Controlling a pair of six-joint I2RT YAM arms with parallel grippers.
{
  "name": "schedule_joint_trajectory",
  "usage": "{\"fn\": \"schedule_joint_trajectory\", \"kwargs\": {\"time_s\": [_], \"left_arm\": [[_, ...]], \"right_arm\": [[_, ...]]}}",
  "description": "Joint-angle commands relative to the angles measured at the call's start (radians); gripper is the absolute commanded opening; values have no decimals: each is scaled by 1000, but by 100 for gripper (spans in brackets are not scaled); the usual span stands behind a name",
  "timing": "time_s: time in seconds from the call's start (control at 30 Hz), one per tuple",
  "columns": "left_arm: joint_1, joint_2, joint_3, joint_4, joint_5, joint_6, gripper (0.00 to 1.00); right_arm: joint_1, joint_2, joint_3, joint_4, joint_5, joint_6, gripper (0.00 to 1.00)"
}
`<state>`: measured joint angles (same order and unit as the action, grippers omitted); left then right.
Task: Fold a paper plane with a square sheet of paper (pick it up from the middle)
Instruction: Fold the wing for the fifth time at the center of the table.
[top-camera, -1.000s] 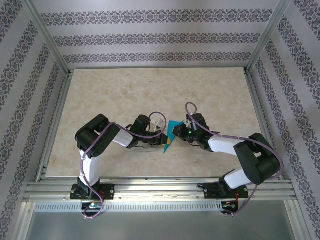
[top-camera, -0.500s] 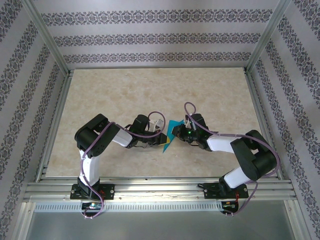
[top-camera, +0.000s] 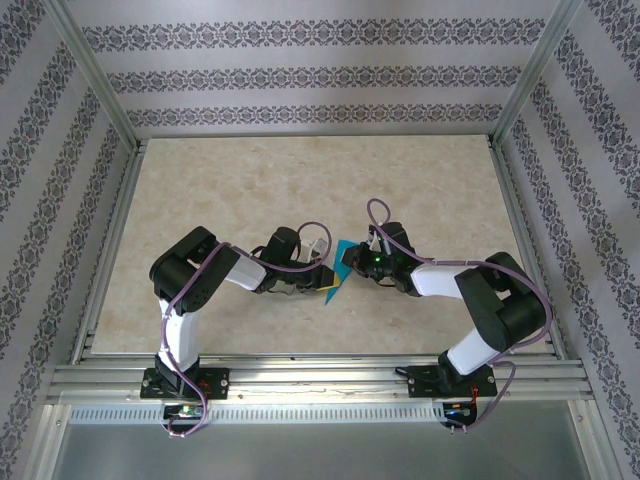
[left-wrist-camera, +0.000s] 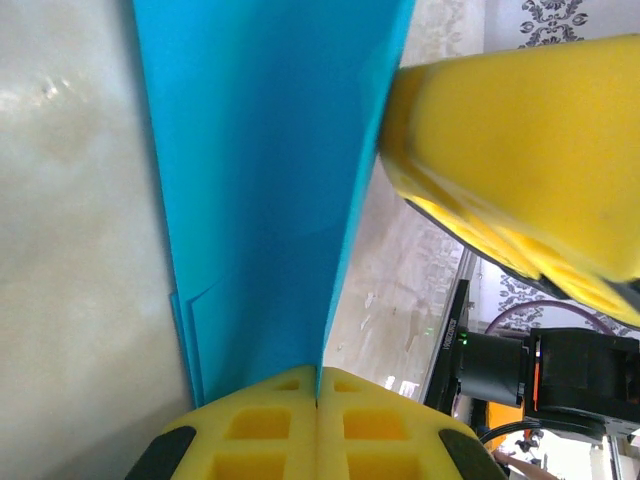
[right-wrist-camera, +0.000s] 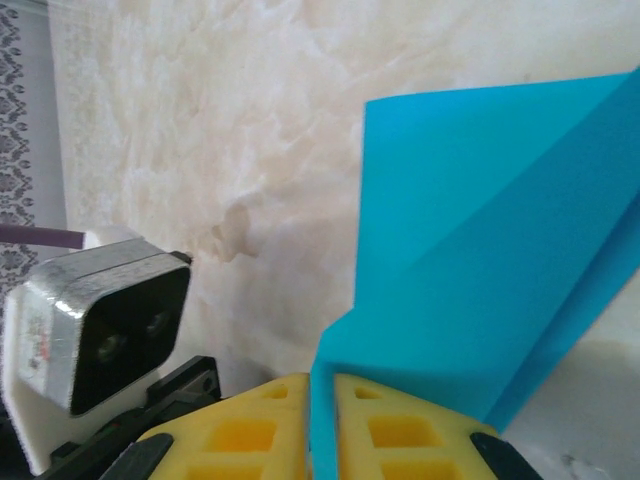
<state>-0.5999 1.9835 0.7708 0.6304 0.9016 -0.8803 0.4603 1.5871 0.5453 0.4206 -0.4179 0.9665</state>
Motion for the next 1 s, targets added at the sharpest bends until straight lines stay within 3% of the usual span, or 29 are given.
{"fn": "schedule_joint_trajectory", "kwargs": {"time_s": [0.0,0.27,0.63,0.97], "left_arm": [[18,35,-3,-95,-24,8,0],[26,37,-22,-72,-29,-26,0],[40,48,-61,46,-34,-103,0],[44,35,-77,37,-53,-109,0]], "right_arm": [[-12,17,24,10,-17,-5,14],[-31,-22,11,6,-18,-15,15],[-31,42,57,10,-102,-29,15],[-34,64,77,12,-125,-29,15]]}}
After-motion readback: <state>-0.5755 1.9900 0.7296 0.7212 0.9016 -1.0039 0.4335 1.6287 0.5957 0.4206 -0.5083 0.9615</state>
